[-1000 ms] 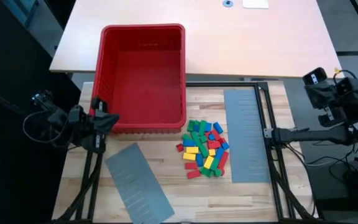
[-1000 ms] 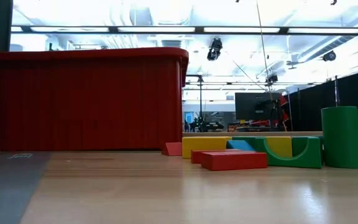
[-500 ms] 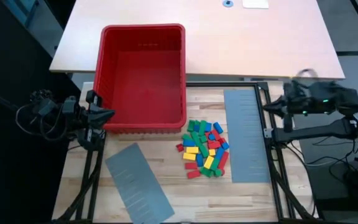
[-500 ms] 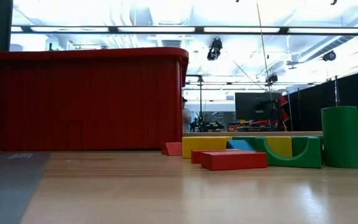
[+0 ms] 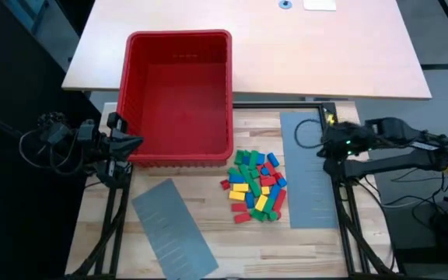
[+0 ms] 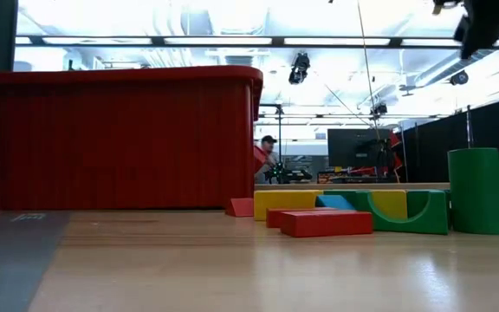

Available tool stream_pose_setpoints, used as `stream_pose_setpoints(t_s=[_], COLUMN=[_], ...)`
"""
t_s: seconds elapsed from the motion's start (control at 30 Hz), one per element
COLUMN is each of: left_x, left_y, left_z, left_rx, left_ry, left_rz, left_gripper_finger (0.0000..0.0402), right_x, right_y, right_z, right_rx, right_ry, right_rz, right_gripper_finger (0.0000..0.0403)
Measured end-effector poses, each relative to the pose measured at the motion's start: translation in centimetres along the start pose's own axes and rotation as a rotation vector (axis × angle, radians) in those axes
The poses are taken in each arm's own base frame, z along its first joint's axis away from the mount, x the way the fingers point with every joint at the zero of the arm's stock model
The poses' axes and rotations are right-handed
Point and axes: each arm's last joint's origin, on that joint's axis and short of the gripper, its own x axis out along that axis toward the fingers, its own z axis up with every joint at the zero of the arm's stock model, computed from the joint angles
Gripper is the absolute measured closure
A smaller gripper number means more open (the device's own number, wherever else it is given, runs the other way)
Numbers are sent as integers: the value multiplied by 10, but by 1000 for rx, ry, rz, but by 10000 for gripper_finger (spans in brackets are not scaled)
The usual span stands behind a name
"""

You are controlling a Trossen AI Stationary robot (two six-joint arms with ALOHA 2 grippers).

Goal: Sort blocks

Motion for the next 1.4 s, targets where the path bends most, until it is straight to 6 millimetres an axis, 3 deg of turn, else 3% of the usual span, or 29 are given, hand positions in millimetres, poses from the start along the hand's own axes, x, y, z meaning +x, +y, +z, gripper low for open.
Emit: stream_pose_setpoints(t_s=[0.17,0.27,0.57,0.73,1.0,1.4], left_x=[0,-1,-3,-3,-3,-3], left_y=[0,1,3,3,3,3], left_z=[0,1,2,2,2,3], left_rx=[-34,-45,-66,-67,-85,-94], left_ry=[-1,-4,-10,-10,-10,-11], left_rz=[0,1,1,1,1,0], left_gripper_finger=[402,402,402,402,402,402], right_x=[38,63,112,129,154,182], right_y=[1,3,-1,1,9,17], right_z=[-10,-13,-28,-23,-14,-23], right_rx=[35,48,80,153,223,179], right_ry=[102,124,249,255,286,430], right_rz=[79,121,55,40,85,34], right_gripper_finger=[401,379,237,190,195,202])
